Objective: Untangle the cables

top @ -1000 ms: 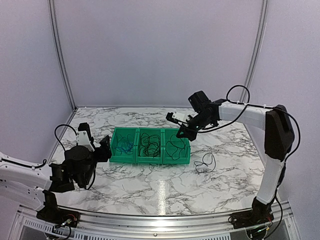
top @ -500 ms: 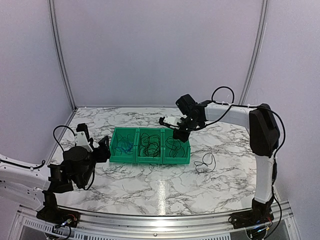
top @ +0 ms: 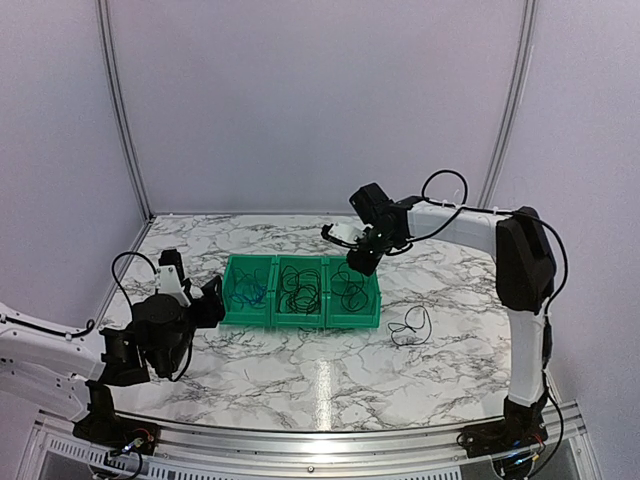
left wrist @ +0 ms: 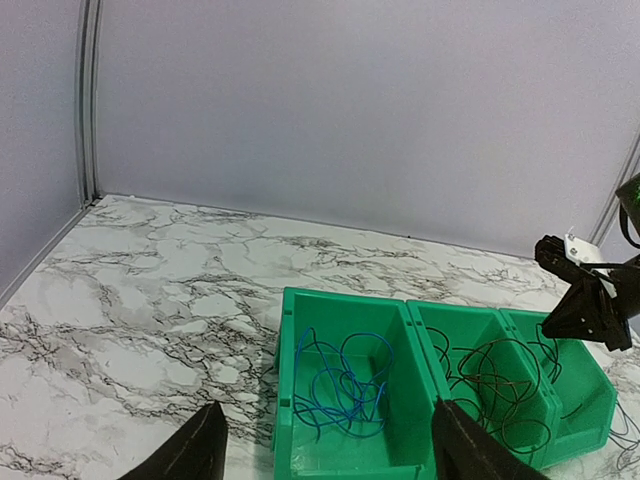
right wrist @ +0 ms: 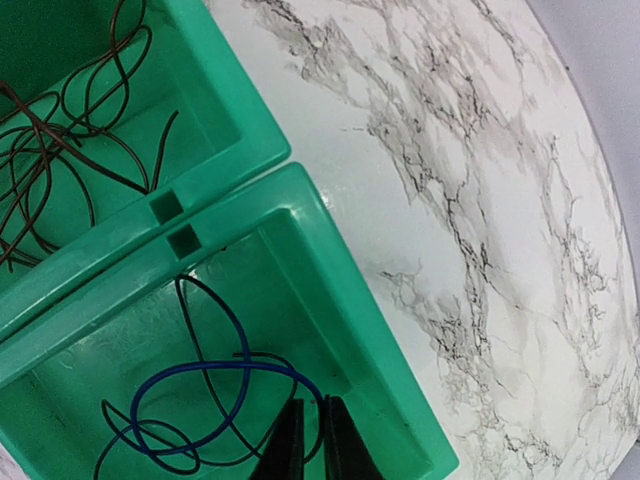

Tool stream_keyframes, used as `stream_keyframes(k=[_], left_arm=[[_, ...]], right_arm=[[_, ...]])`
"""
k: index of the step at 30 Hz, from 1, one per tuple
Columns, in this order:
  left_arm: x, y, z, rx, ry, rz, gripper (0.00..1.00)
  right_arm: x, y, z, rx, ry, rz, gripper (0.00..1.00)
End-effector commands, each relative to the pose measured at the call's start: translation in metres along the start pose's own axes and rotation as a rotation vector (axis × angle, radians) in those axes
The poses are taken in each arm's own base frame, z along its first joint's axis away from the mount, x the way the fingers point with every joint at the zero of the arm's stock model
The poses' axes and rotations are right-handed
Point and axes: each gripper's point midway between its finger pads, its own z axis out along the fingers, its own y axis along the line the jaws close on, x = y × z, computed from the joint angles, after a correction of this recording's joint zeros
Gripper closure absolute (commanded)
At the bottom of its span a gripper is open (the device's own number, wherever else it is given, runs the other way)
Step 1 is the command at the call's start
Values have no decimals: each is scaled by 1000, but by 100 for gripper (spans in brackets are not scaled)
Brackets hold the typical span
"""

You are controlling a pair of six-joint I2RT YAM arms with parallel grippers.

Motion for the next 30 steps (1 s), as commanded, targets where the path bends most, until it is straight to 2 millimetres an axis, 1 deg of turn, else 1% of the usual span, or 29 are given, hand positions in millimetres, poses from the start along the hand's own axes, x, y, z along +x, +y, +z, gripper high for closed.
stream_keyframes(k=[1, 3, 5, 8, 10, 13, 17, 19, 21, 23, 26, 27, 29, 30], left_arm=[[-6, -5, 3, -3, -2, -7, 27], [-7, -5, 4, -5, -4, -2, 27], [-8, -7, 5, -4, -4, 4, 27], [-9, -13, 6, 14, 2, 26, 28], [-11, -19, 7, 27, 4, 35, 28], [-13, -29, 9, 58, 13, 63, 28], [-13, -49, 13, 121, 32, 109, 28], [-12, -65, 14, 183, 47, 127, 30], [-11, -81, 14, 250, 64, 137, 31], [-5, -101, 12, 338, 93, 146, 32], [5, -129, 10, 443, 136, 158, 33], [9, -138, 9, 475, 149, 161, 33], [16, -155, 8, 526, 174, 168, 33], [20, -166, 7, 551, 185, 172, 33]], right_arm=[[-10, 13, -9, -49, -15, -3, 86], [-12, 14, -21, -53, -23, 3, 79], [-14, 12, -37, -46, -37, 10, 73], [-14, 8, -60, -16, -56, 15, 62], [-9, 6, -70, 6, -57, 12, 56], [9, -3, -82, 66, -25, 13, 51], [37, -14, -92, 75, 2, 50, 49], [55, -18, -98, 46, 0, 84, 51], [73, -15, -105, -14, -19, 109, 54], [93, 0, -113, -90, -35, 75, 56], [124, 19, -123, -100, -27, -10, 55], [140, 25, -120, -99, -1, -23, 55], [160, 32, -118, -98, 28, -48, 55], [168, 33, -116, -89, 46, -54, 55]])
